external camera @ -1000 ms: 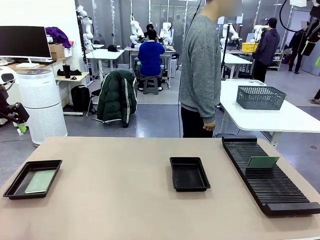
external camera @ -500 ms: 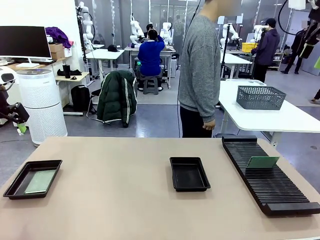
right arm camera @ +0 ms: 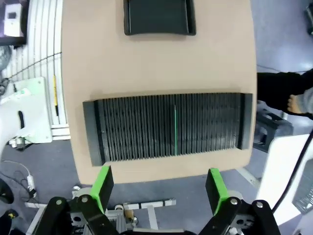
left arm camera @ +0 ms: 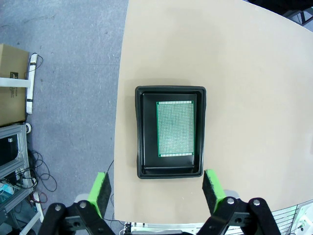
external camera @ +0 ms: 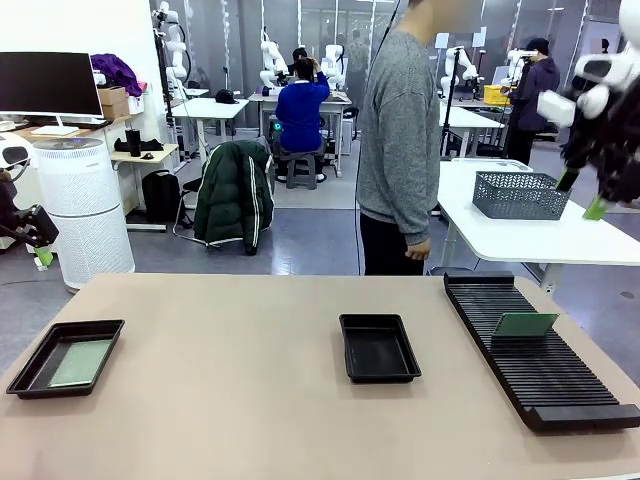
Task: Inspect and transfer BCBs to ESD trays.
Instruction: Pick up the Blank PCB from the PCB Rack and place it in the right ESD tray.
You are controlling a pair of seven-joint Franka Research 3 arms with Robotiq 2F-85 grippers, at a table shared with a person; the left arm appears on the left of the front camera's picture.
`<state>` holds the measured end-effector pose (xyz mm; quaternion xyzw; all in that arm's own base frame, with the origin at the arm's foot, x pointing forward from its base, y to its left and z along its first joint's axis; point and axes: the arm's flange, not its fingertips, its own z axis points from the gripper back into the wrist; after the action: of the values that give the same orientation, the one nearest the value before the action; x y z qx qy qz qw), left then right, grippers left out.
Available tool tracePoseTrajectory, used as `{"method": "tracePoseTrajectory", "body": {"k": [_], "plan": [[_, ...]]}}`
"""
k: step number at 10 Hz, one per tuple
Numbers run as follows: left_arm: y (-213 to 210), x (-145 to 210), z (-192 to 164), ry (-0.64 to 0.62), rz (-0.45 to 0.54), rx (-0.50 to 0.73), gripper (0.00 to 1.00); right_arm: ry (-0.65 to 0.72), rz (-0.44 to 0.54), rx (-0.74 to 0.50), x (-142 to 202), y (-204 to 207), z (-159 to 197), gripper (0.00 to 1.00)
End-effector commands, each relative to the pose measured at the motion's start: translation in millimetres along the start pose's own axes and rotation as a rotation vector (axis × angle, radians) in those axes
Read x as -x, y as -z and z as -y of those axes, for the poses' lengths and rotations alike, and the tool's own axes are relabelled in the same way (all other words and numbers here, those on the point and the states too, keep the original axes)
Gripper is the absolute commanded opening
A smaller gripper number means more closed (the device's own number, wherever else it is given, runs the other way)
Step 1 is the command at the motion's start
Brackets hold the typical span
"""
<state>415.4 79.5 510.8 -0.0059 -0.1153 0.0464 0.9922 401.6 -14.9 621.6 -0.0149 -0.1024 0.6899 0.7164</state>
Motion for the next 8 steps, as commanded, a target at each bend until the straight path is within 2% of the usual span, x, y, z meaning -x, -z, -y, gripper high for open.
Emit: {"method": "tracePoseTrajectory", "body": {"k": [1, 4, 8], "plan": [[2.9, 1.7, -0.7, 0.002, 0.012, -0.001, 1.00, -0.021, -0.010, 0.025, -0.1, 39.5, -12.6, 1.00], [2.9, 1.7, -0.7, 0.002, 0.012, -0.001, 1.00, -0.042, -0.036, 0.030, -5.0, 98.8, -10.5, 1.00], [2.9, 1.7, -0.7, 0.002, 0.012, -0.001, 1.00, -0.055, -0.114, 0.051, 4.4, 143.7, -1.1, 1.00]]}}
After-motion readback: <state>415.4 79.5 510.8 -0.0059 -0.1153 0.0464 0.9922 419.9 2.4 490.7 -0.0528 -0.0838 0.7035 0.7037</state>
